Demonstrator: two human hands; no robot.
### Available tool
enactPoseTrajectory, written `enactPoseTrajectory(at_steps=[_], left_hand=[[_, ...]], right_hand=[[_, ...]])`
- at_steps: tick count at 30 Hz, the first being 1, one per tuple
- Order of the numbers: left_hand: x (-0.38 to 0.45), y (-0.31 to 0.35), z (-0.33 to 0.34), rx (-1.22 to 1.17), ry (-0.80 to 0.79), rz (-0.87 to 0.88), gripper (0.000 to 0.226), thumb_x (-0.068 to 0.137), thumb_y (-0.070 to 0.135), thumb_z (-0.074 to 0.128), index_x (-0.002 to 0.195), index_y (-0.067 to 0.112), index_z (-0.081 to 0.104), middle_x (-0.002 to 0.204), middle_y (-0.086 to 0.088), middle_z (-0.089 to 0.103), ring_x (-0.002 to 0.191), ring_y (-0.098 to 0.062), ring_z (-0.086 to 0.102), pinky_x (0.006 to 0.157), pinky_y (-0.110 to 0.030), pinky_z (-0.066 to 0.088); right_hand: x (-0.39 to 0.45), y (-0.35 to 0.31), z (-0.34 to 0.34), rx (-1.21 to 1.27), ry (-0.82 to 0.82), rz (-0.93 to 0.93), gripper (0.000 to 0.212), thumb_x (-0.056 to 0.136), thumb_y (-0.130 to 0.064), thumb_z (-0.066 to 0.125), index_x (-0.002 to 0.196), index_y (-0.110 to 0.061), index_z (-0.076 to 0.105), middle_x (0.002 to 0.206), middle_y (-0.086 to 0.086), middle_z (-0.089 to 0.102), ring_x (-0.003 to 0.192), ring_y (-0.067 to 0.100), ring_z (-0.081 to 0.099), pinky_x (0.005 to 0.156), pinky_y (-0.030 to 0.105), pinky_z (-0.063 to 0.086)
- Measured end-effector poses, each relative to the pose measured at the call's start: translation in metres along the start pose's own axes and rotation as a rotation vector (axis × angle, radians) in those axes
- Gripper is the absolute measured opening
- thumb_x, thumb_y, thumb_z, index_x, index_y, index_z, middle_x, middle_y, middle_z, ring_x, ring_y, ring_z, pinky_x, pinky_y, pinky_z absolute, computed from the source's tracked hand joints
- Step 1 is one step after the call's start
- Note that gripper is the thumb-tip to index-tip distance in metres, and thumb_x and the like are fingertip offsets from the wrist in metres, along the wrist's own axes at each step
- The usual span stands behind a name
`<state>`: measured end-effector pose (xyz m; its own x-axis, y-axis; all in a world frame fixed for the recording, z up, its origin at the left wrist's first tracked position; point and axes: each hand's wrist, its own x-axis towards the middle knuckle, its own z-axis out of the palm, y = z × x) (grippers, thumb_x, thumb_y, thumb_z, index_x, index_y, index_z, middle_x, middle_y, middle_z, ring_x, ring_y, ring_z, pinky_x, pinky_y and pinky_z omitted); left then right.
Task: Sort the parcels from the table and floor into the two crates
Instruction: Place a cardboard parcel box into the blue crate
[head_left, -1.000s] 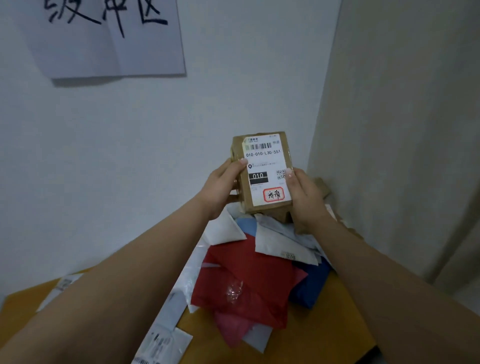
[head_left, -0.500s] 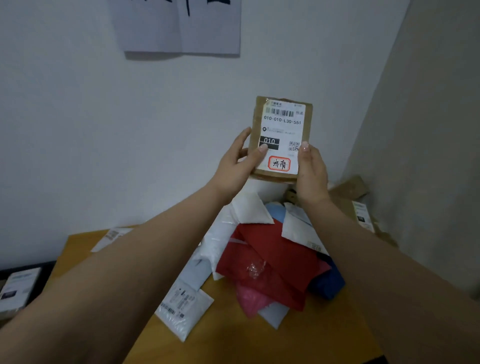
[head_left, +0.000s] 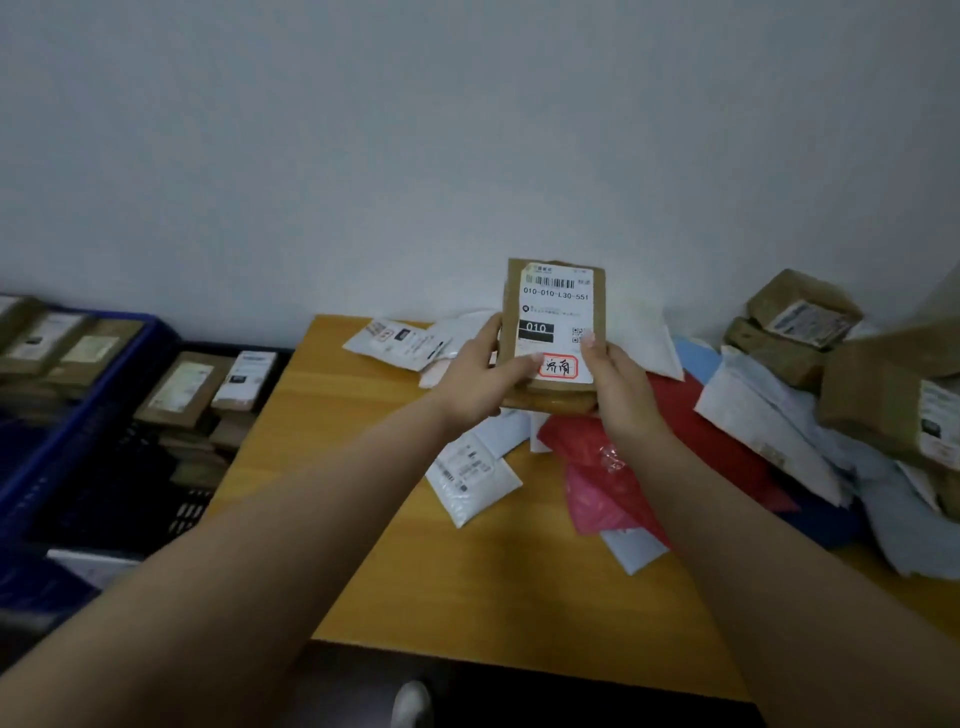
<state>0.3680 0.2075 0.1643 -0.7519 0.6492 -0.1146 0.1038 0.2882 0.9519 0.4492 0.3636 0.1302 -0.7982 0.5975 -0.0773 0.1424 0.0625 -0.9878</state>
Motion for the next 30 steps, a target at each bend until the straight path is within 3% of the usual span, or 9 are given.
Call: enactPoseTrajectory(at_steps=[3,6,11,15,18,21,23,27,30], left_hand=[[-0.018,-0.013,-0.041,-0.031,0.134,-0.096,0.086,0.087,0.046,0.064,0.152,0.027,0.011,0.135,0.004,0.050,0.108,-0.021,0.061,0.074,-0.040,0.057],[-0.037,-0.026,-0.084,-0.061,0.231,-0.119,0.070,0.089,0.044,0.064,0.140,0.017,0.025,0.133,-0.002,0.053,0.106,-0.023,0.062,0.075,-0.044,0.056],[-0.077,-0.057,-0.171,-0.018,0.345,-0.118,0.056,0.087,0.045,0.066,0.126,0.019,0.036,0.121,0.004,0.055,0.093,-0.010,0.060,0.061,-0.025,0.049],[-0.123,-0.095,-0.269,0.001,0.370,-0.150,0.060,0.087,0.042,0.067,0.137,0.018,0.043,0.126,0.002,0.057,0.107,-0.015,0.060,0.075,-0.026,0.051],[-0.166,-0.128,-0.350,0.023,0.411,-0.188,0.055,0.089,0.034,0.066,0.137,0.016,0.047,0.129,-0.003,0.059,0.112,-0.020,0.060,0.087,-0.034,0.053],[-0.206,-0.158,-0.422,0.046,0.415,-0.277,0.055,0.090,0.033,0.066,0.140,0.018,0.046,0.130,-0.003,0.060,0.115,-0.022,0.059,0.100,-0.044,0.049],[-0.222,-0.174,-0.459,0.059,0.421,-0.337,0.060,0.090,0.034,0.065,0.142,0.015,0.041,0.133,-0.005,0.057,0.117,-0.023,0.058,0.100,-0.046,0.048],[-0.243,-0.210,-0.512,0.166,0.464,-0.416,0.051,0.091,0.040,0.063,0.127,0.009,0.044,0.123,-0.008,0.057,0.104,-0.021,0.057,0.087,-0.037,0.051],[-0.250,-0.237,-0.542,0.192,0.454,-0.471,0.049,0.093,0.042,0.060,0.125,0.008,0.044,0.124,-0.008,0.055,0.106,-0.023,0.056,0.084,-0.036,0.049]], right_hand=[[-0.002,-0.008,0.042,-0.051,-0.118,-0.026,0.042,0.093,-0.052,0.054,0.119,-0.021,0.065,0.107,-0.004,0.072,0.099,0.014,0.068,0.093,0.040,0.054],[-0.004,-0.020,0.091,-0.119,-0.162,-0.048,0.044,0.093,-0.052,0.054,0.119,-0.018,0.061,0.109,-0.003,0.069,0.096,0.012,0.067,0.080,0.030,0.056],[-0.020,-0.042,0.195,-0.119,-0.343,-0.005,0.049,0.088,-0.056,0.059,0.123,-0.023,0.052,0.115,-0.003,0.065,0.100,0.015,0.066,0.082,0.039,0.057],[-0.046,-0.049,0.303,-0.173,-0.457,0.009,0.047,0.089,-0.054,0.059,0.128,-0.027,0.053,0.122,-0.005,0.064,0.105,0.016,0.064,0.088,0.040,0.054],[-0.076,-0.052,0.396,-0.228,-0.567,-0.027,0.035,0.091,-0.047,0.060,0.121,-0.033,0.051,0.122,-0.009,0.063,0.101,0.009,0.061,0.076,0.027,0.048],[-0.104,-0.051,0.478,-0.296,-0.641,-0.024,0.047,0.090,-0.048,0.061,0.131,-0.028,0.051,0.124,-0.010,0.060,0.106,0.013,0.058,0.081,0.029,0.048],[-0.118,-0.050,0.521,-0.335,-0.680,0.001,0.053,0.088,-0.053,0.061,0.134,-0.029,0.051,0.121,-0.012,0.058,0.108,0.014,0.057,0.089,0.035,0.050],[-0.128,-0.047,0.588,-0.411,-0.729,0.088,0.046,0.087,-0.054,0.062,0.124,-0.028,0.057,0.105,-0.013,0.062,0.089,0.006,0.061,0.063,0.025,0.050],[-0.126,-0.038,0.631,-0.486,-0.761,0.123,0.045,0.086,-0.054,0.063,0.120,-0.025,0.059,0.099,-0.010,0.065,0.087,0.014,0.065,0.065,0.027,0.052]])
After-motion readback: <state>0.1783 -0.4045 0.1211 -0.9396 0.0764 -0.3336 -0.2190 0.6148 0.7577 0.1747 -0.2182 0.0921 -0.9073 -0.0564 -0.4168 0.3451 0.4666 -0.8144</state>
